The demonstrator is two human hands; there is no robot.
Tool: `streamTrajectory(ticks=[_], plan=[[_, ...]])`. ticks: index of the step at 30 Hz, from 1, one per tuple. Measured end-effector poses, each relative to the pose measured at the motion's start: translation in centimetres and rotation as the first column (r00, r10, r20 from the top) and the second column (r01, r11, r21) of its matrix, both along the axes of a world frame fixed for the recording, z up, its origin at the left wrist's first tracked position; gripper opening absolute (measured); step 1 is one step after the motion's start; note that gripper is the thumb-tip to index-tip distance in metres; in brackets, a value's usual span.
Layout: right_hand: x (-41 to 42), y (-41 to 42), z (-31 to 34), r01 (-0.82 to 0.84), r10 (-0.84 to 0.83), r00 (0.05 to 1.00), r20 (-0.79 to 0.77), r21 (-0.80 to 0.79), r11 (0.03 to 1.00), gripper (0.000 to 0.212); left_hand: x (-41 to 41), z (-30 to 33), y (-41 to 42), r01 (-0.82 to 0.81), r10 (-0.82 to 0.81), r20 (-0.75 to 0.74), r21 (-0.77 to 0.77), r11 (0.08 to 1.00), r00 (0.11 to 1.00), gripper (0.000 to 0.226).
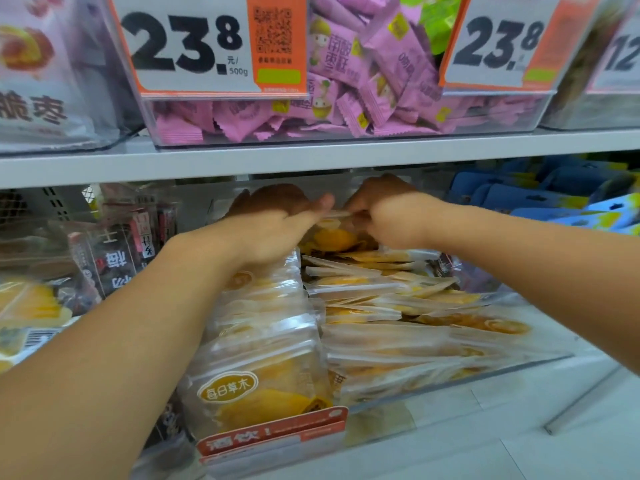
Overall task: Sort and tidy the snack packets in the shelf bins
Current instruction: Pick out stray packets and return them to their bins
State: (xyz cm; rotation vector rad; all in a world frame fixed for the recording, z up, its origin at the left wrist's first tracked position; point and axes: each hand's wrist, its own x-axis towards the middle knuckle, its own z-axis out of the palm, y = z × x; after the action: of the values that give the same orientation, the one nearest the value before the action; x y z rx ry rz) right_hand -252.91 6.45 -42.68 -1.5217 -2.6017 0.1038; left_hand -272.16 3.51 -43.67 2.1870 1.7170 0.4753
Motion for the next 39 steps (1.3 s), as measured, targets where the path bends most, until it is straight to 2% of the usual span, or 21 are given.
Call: streamTrajectory(ticks=[1, 2, 5, 6, 8, 10, 12, 13, 14, 16, 18, 20, 23, 26, 29, 31, 34, 36, 39], plan=[[-0.6, 1.0, -0.1, 0.056, -0.056, 0.998, -0.013, -0.036, 0.998, 0.023, 0.0, 0.1, 0.0, -0.005, 0.008, 0.066, -0.046, 0.999, 0.998, 0.072], [-1.3, 1.8, -0.3, 0.08, -0.083, 0.996, -0.026, -0.087, 0.993, 0.024, 0.0, 0.1, 0.0, 0.003, 0.001, 0.072, -0.054, 0.999, 0.997, 0.072], [-2.3, 3.1, -1.4, 0.081, -0.106, 0.988, -0.112, -0.207, 0.975, 0.021, 0.0, -0.4, 0.8, 0.037, -0.017, -0.142, 0.139, 0.99, 0.99, 0.038], [-2.4, 3.1, -1.5, 0.079, -0.109, 0.986, -0.128, -0.218, 0.973, 0.023, 0.0, -0.6, 1.0, 0.05, -0.021, -0.176, 0.164, 0.985, 0.984, 0.025], [-2.0, 2.5, -0.9, 0.063, -0.085, 0.993, -0.086, -0.226, 0.972, 0.031, 0.2, -0.7, 1.1, 0.05, -0.017, -0.234, 0.137, 0.989, 0.972, 0.015], [-0.5, 1.0, 0.4, 0.058, -0.062, 0.998, -0.008, -0.26, 0.964, 0.051, 0.2, -1.0, 1.4, 0.048, -0.019, -0.28, 0.095, 0.994, 0.96, 0.027], [1.7, -1.1, 1.7, 0.069, -0.074, 0.997, -0.009, -0.269, 0.961, 0.077, 0.2, -1.2, 1.5, 0.062, -0.032, -0.31, 0.088, 0.994, 0.95, 0.036], [2.8, -2.1, 2.0, 0.068, -0.068, 0.998, 0.006, -0.248, 0.967, 0.081, 0.1, -1.2, 1.4, 0.065, -0.036, -0.313, 0.085, 0.994, 0.949, 0.037], [3.6, -2.8, 2.0, 0.069, -0.059, 0.997, 0.056, -0.208, 0.976, 0.076, 0.0, -1.2, 1.4, 0.072, -0.044, -0.308, 0.08, 0.994, 0.95, 0.037], [4.3, -2.8, 1.2, 0.07, -0.052, 0.984, 0.168, -0.103, 0.992, 0.05, -0.2, -1.3, 1.4, 0.083, -0.06, -0.298, 0.067, 0.994, 0.953, 0.036], [3.9, -2.3, 0.3, 0.096, -0.086, 0.98, 0.177, -0.052, 0.994, 0.031, -0.2, -1.4, 1.3, 0.108, -0.083, -0.303, 0.069, 0.992, 0.949, 0.036], [3.1, -2.1, -0.3, 0.086, -0.082, 0.989, 0.12, -0.028, 0.996, 0.027, -0.3, -1.5, 1.3, 0.138, -0.106, -0.308, 0.085, 0.987, 0.945, 0.037], [1.1, -2.2, -0.3, -0.021, 0.02, 1.0, 0.012, 0.047, 0.999, 0.024, -0.3, -1.6, 1.2, 0.158, -0.123, -0.264, 0.119, 0.98, 0.957, 0.041], [-1.7, -1.5, -0.7, -0.055, 0.043, 0.993, 0.111, 0.111, 0.992, 0.017, -0.1, -1.4, 1.4, 0.137, -0.112, -0.152, 0.166, 0.977, 0.982, 0.044], [-3.8, -0.2, -1.4, 0.041, -0.043, 0.998, 0.038, 0.034, 0.999, 0.008, 0.2, -1.0, 1.9, 0.113, -0.083, -0.154, 0.196, 0.974, 0.985, 0.036], [-3.7, 0.3, -1.4, 0.056, -0.056, 0.998, -0.002, -0.032, 0.998, 0.016, 0.3, -0.7, 2.0, 0.048, -0.01, -0.166, 0.225, 0.973, 0.986, 0.029], [-1.3, -1.0, 0.3, 0.099, -0.064, 0.979, 0.194, -0.173, 0.98, 0.051, 0.2, -0.5, 2.1, -0.038, 0.071, -0.129, 0.242, 0.969, 0.989, 0.022], [1.2, -1.9, 1.5, 0.112, -0.048, 0.945, 0.324, -0.184, 0.977, 0.05, 0.2, -0.5, 2.0, -0.049, 0.079, -0.116, 0.247, 0.968, 0.99, 0.022], [4.1, -2.4, 1.3, 0.124, -0.031, 0.889, 0.457, -0.176, 0.976, 0.033, 0.3, -0.6, 1.7, -0.04, 0.069, -0.101, 0.268, 0.963, 0.992, 0.017]])
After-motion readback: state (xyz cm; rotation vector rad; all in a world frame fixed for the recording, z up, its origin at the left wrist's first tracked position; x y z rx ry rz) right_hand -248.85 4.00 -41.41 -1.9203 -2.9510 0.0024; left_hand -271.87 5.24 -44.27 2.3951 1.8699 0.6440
